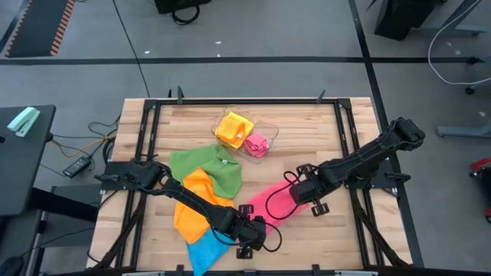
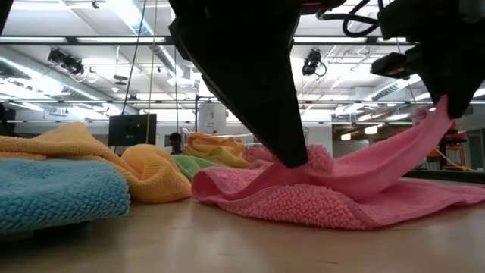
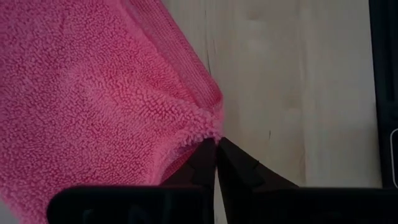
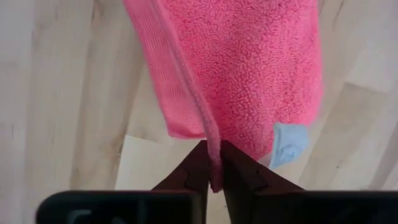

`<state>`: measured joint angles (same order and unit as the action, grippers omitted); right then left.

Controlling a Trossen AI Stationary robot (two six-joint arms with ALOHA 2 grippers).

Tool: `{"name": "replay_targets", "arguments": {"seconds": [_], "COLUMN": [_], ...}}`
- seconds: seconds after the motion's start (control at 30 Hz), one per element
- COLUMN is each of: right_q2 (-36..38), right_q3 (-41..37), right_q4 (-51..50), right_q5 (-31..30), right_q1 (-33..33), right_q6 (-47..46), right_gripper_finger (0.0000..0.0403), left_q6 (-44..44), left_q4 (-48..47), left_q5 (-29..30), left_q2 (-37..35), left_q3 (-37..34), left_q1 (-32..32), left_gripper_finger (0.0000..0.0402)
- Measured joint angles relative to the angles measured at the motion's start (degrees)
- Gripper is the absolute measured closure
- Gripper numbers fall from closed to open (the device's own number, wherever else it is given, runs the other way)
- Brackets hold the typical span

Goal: Fold microfiber towels
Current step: Fold the pink microfiber cloth

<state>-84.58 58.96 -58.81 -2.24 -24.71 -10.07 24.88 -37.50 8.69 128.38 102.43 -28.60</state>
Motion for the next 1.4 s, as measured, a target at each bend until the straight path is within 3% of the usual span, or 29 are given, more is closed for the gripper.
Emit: {"name": "replay_targets", "arguments": {"seconds": [0.13,0.4,0.73,1.03,1.23,1.4], "right_q2": [0.0,0.0,0.0,0.0,0.0,0.0], "right_q3": [0.0,0.0,0.0,-2.0,-5.8,-10.0], "right_q4": [-0.1,-4.4,-3.3,11.6,25.4,34.0], "right_q5": [1.0,1.2,1.7,0.3,-6.7,-7.7], "right_q1": [-1.4,-1.9,-2.4,-7.4,-12.2,-14.1], "right_q6": [-2.1,-6.7,-8.0,-7.8,-5.5,-3.2], "right_gripper_finger": [0.0324,0.0255,0.0245,0.0247,0.0247,0.0247], "left_q6": [0.0,0.0,-0.9,-2.2,-3.7,-7.6], "left_q4": [0.0,0.0,0.0,0.1,-0.6,-2.1], "left_q5": [0.0,0.0,0.0,-0.1,0.0,2.4], "left_q2": [0.0,0.0,0.0,-0.4,-0.4,-0.5], "left_q3": [0.0,0.0,0.0,0.0,1.8,4.3], "left_q1": [0.0,0.0,-0.3,-1.4,-1.2,-1.2], "left_gripper_finger": [0.0381,0.0337,0.0311,0.0311,0.0317,0.0330]}}
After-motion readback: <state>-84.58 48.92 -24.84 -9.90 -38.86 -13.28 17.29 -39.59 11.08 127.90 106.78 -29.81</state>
